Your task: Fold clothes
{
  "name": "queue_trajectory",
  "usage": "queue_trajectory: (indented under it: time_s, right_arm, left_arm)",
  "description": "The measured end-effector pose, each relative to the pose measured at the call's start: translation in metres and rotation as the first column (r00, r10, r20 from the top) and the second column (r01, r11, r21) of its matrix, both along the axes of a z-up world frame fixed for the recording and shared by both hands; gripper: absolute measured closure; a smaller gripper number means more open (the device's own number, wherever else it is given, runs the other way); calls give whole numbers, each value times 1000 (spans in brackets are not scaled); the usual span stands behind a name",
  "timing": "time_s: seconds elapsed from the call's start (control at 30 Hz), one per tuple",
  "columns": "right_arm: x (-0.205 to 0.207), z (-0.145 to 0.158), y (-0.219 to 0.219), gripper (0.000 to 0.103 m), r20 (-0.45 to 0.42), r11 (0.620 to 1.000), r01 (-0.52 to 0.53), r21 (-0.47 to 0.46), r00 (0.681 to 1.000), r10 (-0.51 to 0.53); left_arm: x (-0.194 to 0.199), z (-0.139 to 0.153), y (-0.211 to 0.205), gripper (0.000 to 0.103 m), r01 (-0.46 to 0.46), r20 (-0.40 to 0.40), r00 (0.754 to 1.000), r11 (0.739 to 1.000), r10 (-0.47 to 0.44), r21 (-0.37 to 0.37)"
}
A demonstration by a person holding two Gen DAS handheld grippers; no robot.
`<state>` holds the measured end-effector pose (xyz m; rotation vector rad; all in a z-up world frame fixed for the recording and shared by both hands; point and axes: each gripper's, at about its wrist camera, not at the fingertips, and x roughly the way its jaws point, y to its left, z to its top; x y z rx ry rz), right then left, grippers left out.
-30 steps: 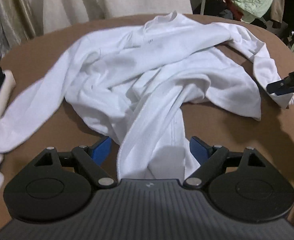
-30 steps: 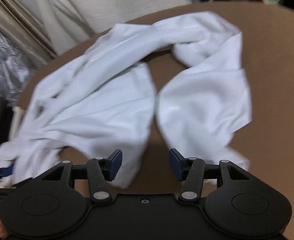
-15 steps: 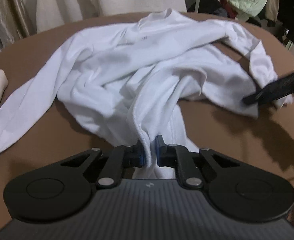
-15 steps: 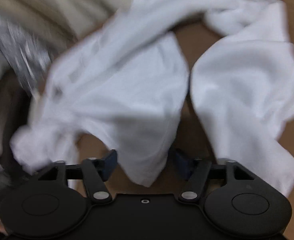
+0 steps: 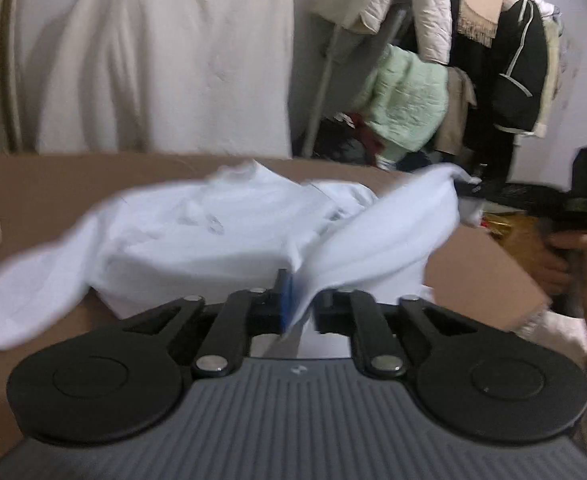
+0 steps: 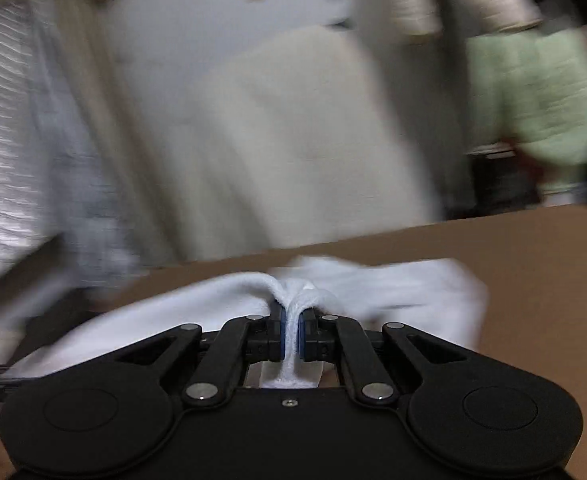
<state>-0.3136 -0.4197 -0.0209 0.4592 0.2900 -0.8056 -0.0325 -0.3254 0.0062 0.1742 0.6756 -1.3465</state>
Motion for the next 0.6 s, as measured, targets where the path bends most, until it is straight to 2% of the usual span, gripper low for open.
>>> queue_trajectory:
  time_s: [0.03,0.07,0.1,0.17,0.2,0.27,0.33,0.37,0.43,0.53,0.6]
  right_arm:
    - [0,-10,-8,95,-109,997,71,21,992,-68]
    - [3,-26,-20,95,-220,986,148,77,967,-128]
    - [6,-43,-31,95,-325,967,224,124,929,-174]
    - [6,-74,-45,95,-401,938,263,225,903,-157]
    - [7,-81,-49,95,-404,933,260,251,904,-143]
    - [10,-90,-54,94,-409,928,253,274,904,-126]
    - [13,-86,-54,94,-401,931,251,264,907,-131]
    - [16,-83,-54,94,-382,932,247,265,915,-133]
    - [12,-80,-52,94,-341,931,239,274,930,-138]
    - [3,-87,-56,94,-346,920,255,297,927,-145]
    - [4,-96,-66,94,-349,907,264,328,926,-144]
  left_arm:
    - [0,-8,-3,62,22,-39,999,999,-21,25]
    - [-1,-20,-8,55,10,-51,999,997,-6,81]
    - [-1,-33,-14,51,0,-62,998,991,9,136]
    - [0,-58,-24,51,-44,-66,996,964,63,264]
    - [3,-71,-29,51,-77,-59,993,943,101,323]
    - [11,-88,-32,51,-119,-60,986,912,154,392]
    - [17,-100,-35,49,-122,-107,977,895,185,429]
    - [16,-104,-37,48,-116,-129,974,894,189,432]
    - [6,-108,-44,41,-68,-142,980,900,142,431]
    - [-16,-113,-55,28,5,-128,990,898,57,440]
    - [-33,-117,-61,26,53,-108,994,891,-4,451]
